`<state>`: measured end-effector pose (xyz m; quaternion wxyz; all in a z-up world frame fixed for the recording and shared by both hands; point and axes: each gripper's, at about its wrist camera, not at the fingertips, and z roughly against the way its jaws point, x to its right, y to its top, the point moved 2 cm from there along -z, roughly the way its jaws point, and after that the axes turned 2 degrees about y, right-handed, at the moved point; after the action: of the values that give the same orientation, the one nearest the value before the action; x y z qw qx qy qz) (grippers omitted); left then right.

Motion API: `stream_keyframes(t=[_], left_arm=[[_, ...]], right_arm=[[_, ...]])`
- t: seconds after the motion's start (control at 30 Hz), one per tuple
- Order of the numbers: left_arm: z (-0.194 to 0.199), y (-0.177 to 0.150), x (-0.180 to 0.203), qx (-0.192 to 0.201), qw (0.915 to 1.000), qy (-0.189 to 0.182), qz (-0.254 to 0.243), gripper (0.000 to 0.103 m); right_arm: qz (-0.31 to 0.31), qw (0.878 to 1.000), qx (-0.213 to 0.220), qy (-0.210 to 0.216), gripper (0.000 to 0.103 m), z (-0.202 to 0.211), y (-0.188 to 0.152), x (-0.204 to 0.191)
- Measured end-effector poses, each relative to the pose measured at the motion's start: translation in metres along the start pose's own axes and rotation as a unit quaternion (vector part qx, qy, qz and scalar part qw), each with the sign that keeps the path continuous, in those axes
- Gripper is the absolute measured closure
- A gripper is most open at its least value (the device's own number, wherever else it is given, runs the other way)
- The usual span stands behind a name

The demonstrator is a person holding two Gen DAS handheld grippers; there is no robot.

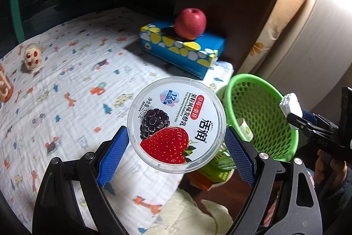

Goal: Collect trash
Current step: 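Carry the yogurt cup and foam block to the green basket, then open both tools over the basket to drop the cup and foam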

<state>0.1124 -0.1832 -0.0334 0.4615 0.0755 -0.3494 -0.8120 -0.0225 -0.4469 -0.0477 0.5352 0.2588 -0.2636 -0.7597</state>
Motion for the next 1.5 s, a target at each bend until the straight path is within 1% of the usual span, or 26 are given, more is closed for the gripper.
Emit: stream_keyframes(t=[0.13,0.3,0.37,0.4,0.43,0.73,0.97,1.27,1.5], left_arm=[[-0.004,0.003,0.021,-0.002,0.9998,-0.009,-0.019,0.017],[-0.012,0.007,0.041,-0.009,0.9991,-0.02,-0.036,0.017],[-0.016,0.009,0.049,-0.012,0.9988,-0.025,-0.041,0.017],[-0.017,0.009,0.054,-0.013,0.9985,-0.028,-0.044,0.017],[-0.019,0.01,0.059,-0.014,0.9983,-0.031,-0.048,0.017],[-0.038,0.013,0.098,-0.033,0.9953,-0.052,-0.075,0.017],[-0.06,0.006,0.129,-0.061,0.9911,-0.068,-0.096,0.017],[-0.083,0.002,0.153,-0.089,0.9863,-0.081,-0.112,0.016],[-0.094,0.001,0.161,-0.107,0.9832,-0.102,-0.106,0.015]], right_arm=[[-0.016,1.0,0.004,-0.02,0.036,0.004,-0.003,0.023],[-0.043,0.998,0.007,-0.033,0.035,0.005,-0.007,0.048],[-0.054,0.998,0.01,-0.033,0.032,0.006,-0.009,0.055],[-0.057,0.998,0.011,-0.036,0.026,0.006,-0.009,0.057],[-0.057,0.998,0.011,-0.036,0.025,0.006,-0.009,0.057],[-0.073,0.996,0.028,-0.038,0.025,0.02,-0.011,0.07],[-0.08,0.995,0.047,-0.037,0.024,0.039,-0.015,0.077],[-0.098,0.993,0.059,-0.026,0.024,0.048,-0.019,0.086],[-0.107,0.992,0.063,-0.025,0.024,0.052,-0.02,0.093]])
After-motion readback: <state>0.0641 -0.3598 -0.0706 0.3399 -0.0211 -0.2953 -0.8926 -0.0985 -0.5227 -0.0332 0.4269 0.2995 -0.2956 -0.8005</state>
